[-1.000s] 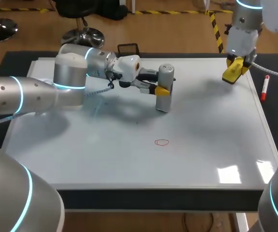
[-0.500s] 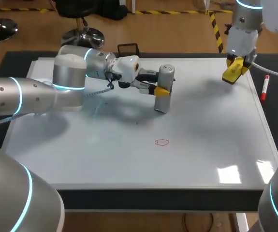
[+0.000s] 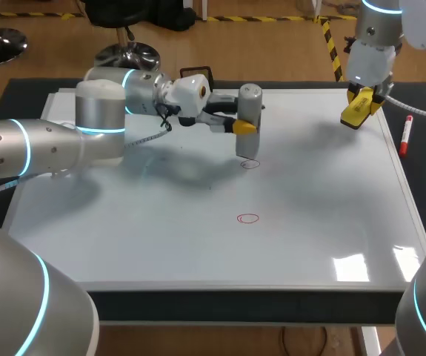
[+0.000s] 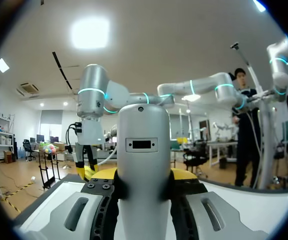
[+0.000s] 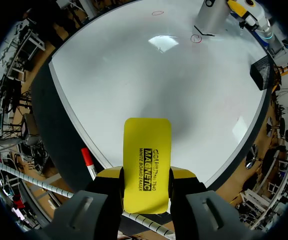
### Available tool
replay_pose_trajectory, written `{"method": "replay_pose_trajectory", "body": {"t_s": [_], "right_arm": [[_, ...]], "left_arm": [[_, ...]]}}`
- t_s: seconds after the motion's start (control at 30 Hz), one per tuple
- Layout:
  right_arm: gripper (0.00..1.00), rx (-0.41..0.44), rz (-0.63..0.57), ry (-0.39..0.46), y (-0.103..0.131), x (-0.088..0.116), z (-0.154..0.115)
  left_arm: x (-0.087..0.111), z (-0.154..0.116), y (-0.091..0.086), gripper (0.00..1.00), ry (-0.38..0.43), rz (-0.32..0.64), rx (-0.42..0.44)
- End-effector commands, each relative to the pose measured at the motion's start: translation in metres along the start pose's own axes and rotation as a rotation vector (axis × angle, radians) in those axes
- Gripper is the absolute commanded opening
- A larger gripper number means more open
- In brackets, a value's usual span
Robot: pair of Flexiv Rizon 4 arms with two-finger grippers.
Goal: Pick up the inspection probe, press it on each red-marked spot on the whiteboard one by one, put down the probe, pick up the eraser, and wipe off all the red marks.
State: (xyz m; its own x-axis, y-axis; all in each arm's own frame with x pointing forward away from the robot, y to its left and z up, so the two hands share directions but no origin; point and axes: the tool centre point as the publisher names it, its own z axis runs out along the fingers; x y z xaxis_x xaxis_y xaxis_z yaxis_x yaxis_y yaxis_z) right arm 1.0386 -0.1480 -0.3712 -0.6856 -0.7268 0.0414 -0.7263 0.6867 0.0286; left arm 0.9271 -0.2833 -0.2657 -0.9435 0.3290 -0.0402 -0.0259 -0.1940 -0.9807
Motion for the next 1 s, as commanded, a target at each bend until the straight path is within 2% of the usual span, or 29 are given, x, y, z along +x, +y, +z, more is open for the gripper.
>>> {"method": "replay_pose_trajectory", "body": {"t_s": [0.03, 0.63, 1.0], "right_arm": [[0.00, 0.001, -0.002, 0.004, 0.000, 0.000, -0.001], [0.00, 0.001, -0.002, 0.004, 0.000, 0.000, -0.001], [0.00, 0.001, -0.002, 0.004, 0.000, 0.000, -0.001]], "left_arm": [[0.004, -0.015, -0.011, 0.00, -0.039, 0.016, -0.006], [-0.007, -0.084, -0.042, 0.00, -0.220, 0.075, 0.004], [-0.008, -0.143, -0.056, 0.00, -0.351, 0.088, 0.010]]}}
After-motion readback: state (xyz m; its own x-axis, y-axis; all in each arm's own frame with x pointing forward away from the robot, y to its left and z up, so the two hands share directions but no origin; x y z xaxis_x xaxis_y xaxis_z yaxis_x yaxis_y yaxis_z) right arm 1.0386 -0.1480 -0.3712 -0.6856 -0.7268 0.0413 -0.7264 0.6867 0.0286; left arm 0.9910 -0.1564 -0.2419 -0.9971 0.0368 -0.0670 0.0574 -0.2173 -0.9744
